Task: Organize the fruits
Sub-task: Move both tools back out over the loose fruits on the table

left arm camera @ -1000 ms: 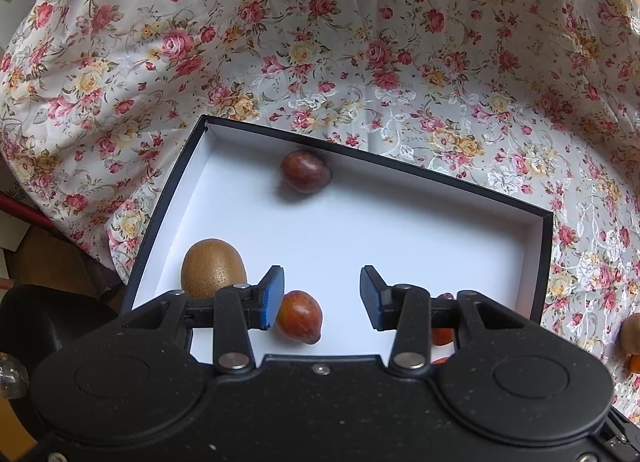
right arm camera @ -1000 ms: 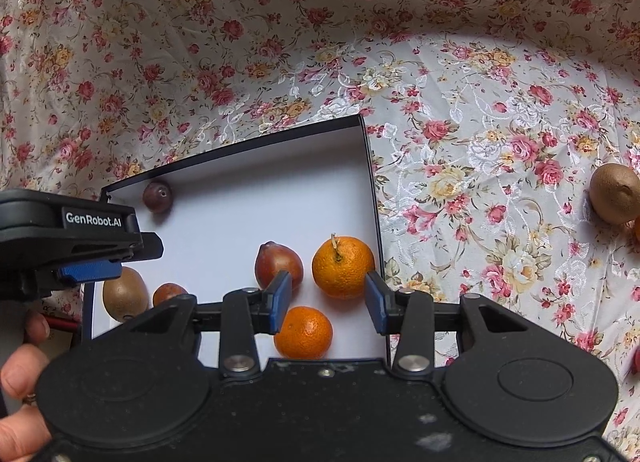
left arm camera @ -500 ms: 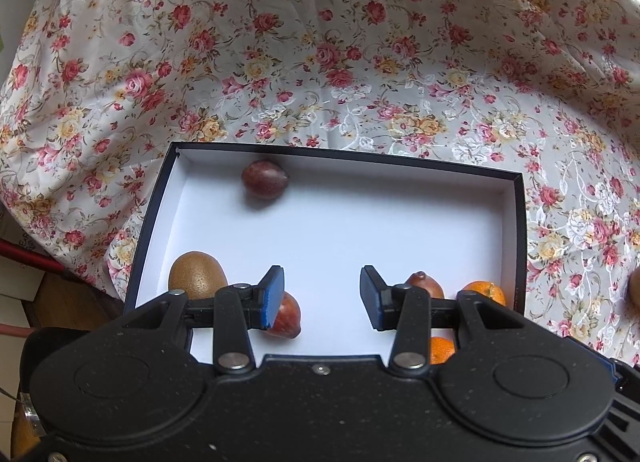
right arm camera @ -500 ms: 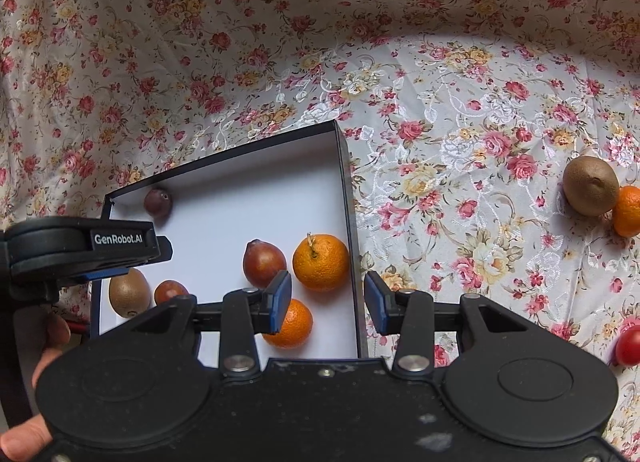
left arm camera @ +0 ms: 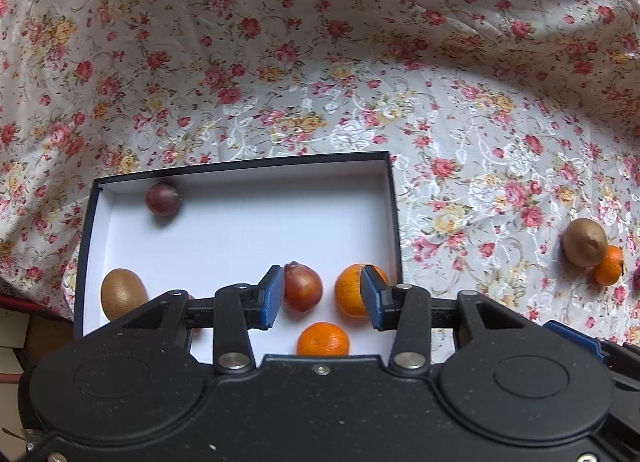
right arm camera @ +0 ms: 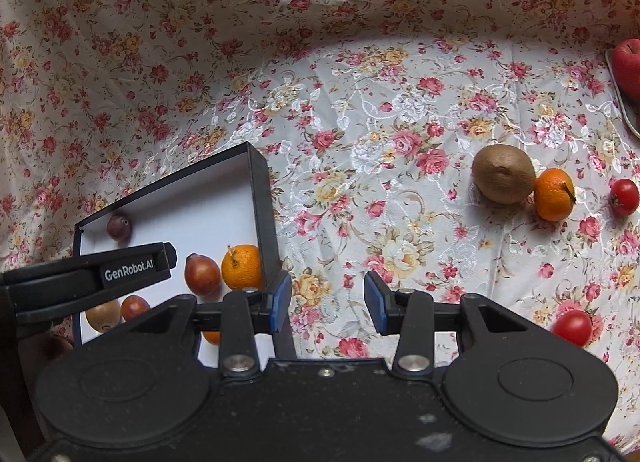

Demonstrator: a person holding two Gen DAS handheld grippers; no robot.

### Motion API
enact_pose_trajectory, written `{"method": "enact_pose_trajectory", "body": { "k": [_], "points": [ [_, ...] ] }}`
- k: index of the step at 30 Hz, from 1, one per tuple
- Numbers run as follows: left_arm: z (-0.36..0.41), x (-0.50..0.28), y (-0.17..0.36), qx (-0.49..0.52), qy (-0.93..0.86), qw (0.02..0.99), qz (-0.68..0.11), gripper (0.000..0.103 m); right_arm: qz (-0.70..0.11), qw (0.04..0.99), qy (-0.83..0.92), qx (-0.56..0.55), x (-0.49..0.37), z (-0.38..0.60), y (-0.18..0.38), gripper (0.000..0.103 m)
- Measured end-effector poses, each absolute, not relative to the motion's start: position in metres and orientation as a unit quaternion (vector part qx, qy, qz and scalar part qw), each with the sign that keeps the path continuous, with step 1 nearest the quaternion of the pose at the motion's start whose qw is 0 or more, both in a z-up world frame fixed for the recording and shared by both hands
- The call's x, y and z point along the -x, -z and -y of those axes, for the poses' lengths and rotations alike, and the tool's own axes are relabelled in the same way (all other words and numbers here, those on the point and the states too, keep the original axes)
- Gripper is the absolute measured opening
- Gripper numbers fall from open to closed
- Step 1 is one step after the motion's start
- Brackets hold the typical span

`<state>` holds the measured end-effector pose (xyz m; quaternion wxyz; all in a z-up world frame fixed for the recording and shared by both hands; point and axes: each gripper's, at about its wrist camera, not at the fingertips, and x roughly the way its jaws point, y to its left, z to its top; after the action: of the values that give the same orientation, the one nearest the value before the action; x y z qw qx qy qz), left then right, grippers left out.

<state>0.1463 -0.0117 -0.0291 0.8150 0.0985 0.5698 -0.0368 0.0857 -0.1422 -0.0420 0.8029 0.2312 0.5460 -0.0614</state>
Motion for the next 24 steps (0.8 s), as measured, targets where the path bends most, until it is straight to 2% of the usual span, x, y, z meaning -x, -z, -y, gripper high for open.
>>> {"method": "enact_pose_trajectory", "body": {
  "k": [24],
  "points": [
    [0.125,-0.107,0.039,-0.158,0.114,0.799,-0.569,0.052,-0.586,0.748,0.158,-0.268,-0.038,0.241,0.056,0.044]
  ]
}}
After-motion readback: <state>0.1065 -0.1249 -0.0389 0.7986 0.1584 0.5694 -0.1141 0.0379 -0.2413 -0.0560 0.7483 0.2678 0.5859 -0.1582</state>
